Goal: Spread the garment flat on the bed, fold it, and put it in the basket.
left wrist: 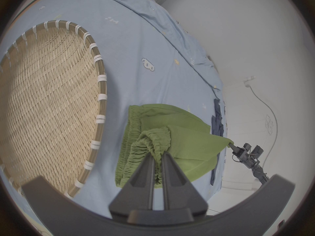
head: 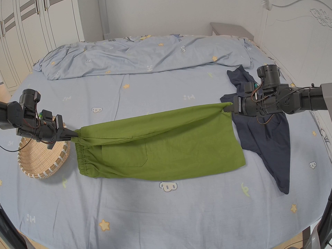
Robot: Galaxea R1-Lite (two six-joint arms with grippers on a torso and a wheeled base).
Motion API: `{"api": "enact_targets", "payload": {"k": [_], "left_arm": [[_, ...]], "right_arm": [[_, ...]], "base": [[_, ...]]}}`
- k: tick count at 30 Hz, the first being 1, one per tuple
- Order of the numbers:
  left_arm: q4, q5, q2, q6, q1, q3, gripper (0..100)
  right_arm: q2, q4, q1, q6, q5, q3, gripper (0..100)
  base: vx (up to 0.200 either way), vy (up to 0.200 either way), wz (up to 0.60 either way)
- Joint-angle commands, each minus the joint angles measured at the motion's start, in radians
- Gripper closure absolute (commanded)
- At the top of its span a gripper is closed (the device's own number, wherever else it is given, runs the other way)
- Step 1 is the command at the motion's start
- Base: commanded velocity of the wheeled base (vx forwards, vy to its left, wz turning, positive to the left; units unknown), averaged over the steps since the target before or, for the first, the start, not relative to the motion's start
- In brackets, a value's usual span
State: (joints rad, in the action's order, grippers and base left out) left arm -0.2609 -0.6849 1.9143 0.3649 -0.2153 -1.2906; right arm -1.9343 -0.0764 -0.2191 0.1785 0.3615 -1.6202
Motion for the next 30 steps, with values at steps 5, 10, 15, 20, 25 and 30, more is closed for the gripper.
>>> {"api": "enact_targets", "payload": {"k": [5, 10, 15, 20, 25, 30], "left_arm": [[0.0, 0.057, 0.078, 0.0, 0.007, -0.038, 100], [0.008, 0.059, 0.092, 0.0, 0.007, -0.047, 100], [0.011, 0.062, 0.126, 0.002, 0.033, -0.091, 100], [0.011, 0.084, 0.15, 0.002, 0.044, -0.11, 100], [0.011, 0.085, 0.157, 0.003, 0.042, -0.121, 100], [0.012, 0.085, 0.16, 0.003, 0.042, -0.125, 100]], "right_arm": [[-0.065, 0.001, -0.009, -0.004, -0.001, -0.04, 100], [-0.097, 0.003, -0.011, -0.001, -0.001, -0.064, 100], [-0.101, 0.003, -0.011, 0.002, -0.001, -0.066, 100], [-0.103, 0.004, -0.009, 0.001, -0.003, -0.064, 100], [-0.109, 0.004, -0.009, 0.001, -0.001, -0.064, 100], [-0.118, 0.004, -0.009, 0.001, -0.003, -0.064, 100]], "base": [[0.0, 0.0, 0.0], [0.0, 0.0, 0.0], [0.0, 0.0, 0.0], [0.0, 0.0, 0.0], [0.0, 0.0, 0.0], [0.0, 0.0, 0.0]]}}
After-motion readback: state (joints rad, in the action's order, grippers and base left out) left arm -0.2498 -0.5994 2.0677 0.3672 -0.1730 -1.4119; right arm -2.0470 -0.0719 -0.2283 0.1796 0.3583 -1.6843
